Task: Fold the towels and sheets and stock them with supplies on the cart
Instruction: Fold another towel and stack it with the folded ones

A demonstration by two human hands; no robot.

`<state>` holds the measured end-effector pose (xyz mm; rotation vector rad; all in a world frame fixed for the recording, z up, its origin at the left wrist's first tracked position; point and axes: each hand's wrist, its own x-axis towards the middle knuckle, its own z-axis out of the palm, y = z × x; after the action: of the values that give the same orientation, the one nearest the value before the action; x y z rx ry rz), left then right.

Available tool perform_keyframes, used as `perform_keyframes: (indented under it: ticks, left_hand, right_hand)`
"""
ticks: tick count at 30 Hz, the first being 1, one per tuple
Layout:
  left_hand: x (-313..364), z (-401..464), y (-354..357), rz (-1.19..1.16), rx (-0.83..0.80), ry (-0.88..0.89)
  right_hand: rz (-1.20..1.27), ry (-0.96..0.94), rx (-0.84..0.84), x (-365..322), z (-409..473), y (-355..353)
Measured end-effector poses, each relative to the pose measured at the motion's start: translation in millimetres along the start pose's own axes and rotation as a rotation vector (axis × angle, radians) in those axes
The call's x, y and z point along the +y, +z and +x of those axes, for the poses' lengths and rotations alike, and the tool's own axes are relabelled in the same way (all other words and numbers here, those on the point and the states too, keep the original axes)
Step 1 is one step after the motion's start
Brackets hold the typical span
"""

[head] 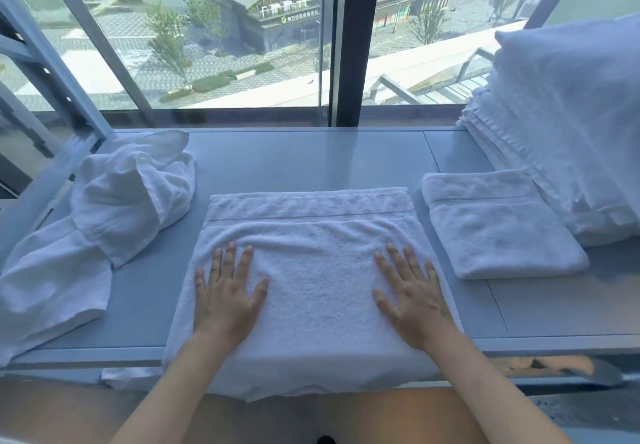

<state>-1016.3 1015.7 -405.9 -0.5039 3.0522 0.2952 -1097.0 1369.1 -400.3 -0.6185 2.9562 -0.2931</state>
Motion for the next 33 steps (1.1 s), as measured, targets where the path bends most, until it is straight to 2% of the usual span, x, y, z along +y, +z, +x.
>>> perform_keyframes:
  ticks: [5, 9, 13, 19, 22, 25, 27, 28, 30, 33]
  left_hand:
    - [0, 72, -11, 0.007, -0.038, -0.006]
    - [5, 126, -24, 0.020, -0.130, 0.008]
    - [5, 140, -37, 0.078, -0.195, 0.037]
    - [23, 53, -38, -0.002, -0.013, 0.158]
    - [28, -6, -29, -0.022, 0.001, 0.153]
    - [17, -50, -16, 0.006, -0.046, 0.095]
    - [11, -65, -8, 0.000, -0.044, 0.082]
    - [10, -69, -6, -0.003, -0.034, 0.080]
    - [9, -73, -1, 0.004, -0.018, 0.089]
    - [8, -73, 2, -0.011, -0.006, 0.097]
  right_hand:
    - [-0.013, 0.034, -0.013, -2, 72, -9]
    - [-0.005, 0.053, -0.023, -3, 120, -22]
    - [0.001, 0.065, -0.026, -3, 132, -24]
    - [0.003, 0.045, -0.009, -1, 130, -21]
    - [0.019, 0.055, 0.008, -3, 125, -24]
    - [-0.007, -0.010, 0.189, -20, 108, -37]
    - [0.089, -0.095, 0.334, -41, 84, -37]
    - [0.172, -0.115, 0.342, -51, 67, -34]
    - [0.247, -0.103, 0.235, -64, 29, -20]
    - [0.115, -0.054, 0.085, -49, -16, 0]
